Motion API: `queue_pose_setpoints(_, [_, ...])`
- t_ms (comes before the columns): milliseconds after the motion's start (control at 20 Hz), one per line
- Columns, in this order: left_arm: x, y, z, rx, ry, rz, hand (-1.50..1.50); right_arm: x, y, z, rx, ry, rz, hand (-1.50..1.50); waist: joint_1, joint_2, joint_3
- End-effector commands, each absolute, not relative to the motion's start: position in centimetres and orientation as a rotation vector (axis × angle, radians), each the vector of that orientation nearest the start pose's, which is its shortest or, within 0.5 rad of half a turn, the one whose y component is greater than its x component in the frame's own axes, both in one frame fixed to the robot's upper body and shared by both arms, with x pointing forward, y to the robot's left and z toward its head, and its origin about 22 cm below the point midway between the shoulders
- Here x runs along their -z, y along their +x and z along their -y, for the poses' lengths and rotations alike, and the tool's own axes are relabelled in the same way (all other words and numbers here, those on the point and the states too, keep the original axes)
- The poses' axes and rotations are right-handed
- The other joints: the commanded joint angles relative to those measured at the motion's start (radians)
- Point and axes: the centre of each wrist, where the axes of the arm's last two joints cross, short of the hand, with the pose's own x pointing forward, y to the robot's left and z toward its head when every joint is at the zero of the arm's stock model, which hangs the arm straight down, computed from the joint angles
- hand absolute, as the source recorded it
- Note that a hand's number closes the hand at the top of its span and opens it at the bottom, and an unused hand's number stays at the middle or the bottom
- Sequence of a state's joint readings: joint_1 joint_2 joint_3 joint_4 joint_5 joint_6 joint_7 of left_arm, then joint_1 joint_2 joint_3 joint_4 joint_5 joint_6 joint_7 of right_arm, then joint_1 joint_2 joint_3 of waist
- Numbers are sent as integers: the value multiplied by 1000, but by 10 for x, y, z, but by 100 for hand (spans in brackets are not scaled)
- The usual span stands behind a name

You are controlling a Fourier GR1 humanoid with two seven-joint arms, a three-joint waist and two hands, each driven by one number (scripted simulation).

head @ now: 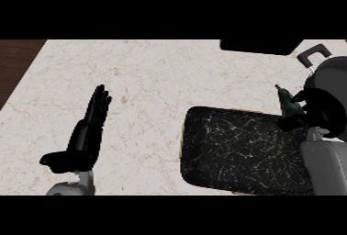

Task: Pick the eggplant from the tray and place it in the pot

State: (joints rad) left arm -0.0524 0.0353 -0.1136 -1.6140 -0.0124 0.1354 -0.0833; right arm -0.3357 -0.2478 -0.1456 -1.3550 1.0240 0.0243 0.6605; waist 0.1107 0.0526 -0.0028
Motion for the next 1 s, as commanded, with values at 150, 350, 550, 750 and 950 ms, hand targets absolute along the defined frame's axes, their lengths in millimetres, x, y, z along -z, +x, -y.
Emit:
queue_pose_setpoints(150, [-30,259,-186,94,-45,1780,0,-138,382,310,-119,-1527,682,150,83,13,-1])
queue_pose_setpoints(350, [-30,263,-179,128,-61,1781,0,-175,406,309,-40,-1706,608,150,101,17,-1])
queue_pose_setpoints(550, [-32,265,-176,121,-70,1780,0,-187,424,304,26,-1793,478,150,111,19,0])
queue_pose_setpoints(750, [-28,261,-171,123,-74,1778,0,-193,435,308,86,-1863,400,150,89,13,2])
queue_pose_setpoints(950, [-27,264,-174,107,-36,1772,0,-203,445,305,131,-1891,336,150,60,4,3])
